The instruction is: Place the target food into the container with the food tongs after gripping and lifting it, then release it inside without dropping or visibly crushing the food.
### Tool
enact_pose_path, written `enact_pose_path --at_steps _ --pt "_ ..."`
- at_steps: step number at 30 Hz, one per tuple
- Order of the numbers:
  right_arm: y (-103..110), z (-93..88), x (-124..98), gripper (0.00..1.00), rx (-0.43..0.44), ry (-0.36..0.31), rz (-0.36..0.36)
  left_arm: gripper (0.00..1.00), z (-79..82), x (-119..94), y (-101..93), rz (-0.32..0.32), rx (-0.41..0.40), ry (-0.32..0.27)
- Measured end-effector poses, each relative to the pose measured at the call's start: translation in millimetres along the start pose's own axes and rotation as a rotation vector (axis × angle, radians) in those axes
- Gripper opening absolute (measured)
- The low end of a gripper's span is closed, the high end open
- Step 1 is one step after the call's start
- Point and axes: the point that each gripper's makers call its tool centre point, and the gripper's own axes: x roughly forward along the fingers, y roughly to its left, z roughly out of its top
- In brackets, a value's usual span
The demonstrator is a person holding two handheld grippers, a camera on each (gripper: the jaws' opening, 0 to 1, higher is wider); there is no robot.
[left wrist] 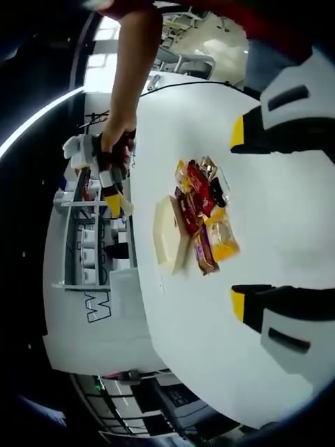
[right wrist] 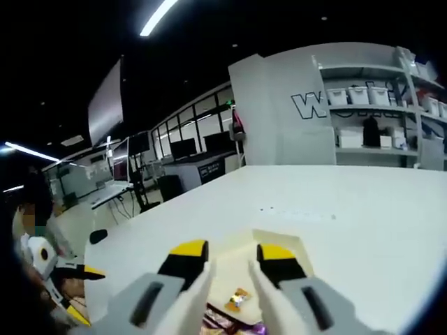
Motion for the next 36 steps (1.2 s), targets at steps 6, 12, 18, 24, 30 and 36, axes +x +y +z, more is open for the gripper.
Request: enact_pose_path --at_steps 6,12,18,24,30,36 --pt "-2.5 -5.1 -5.6 0.21 0.0 0.007 -0.007 0.75 1.2 -0.1 -1.4 -0.004 0.003 0.0" --pt "-1.9 -11.6 -9.3 0.21 0.008 0.014 -0.006 0.74 1.0 0.1 -4.2 -0.009 0.005 0.0" --pt "0.1 -17.6 -11.3 0.21 0.009 0.019 -0.009 0.74 0.5 0.3 -7.3 -0.017 0.011 0.003" --pt "-0.1 -26.8 -15.5 0.22 0.009 0.025 -0.012 0.75 0.2 0.4 -6.6 -0.017 0.006 0.002" --pt "-2.8 -39.5 -21.8 0.22 0.027 0.036 -0.018 0.76 -2.5 1.2 -8.7 -0.021 0.006 0.013" --pt "-6.8 -53.2 -24.6 0.22 0.039 0.054 -0.027 0.77 -2.6 1.5 -9.9 -0.022 -0.002 0.012"
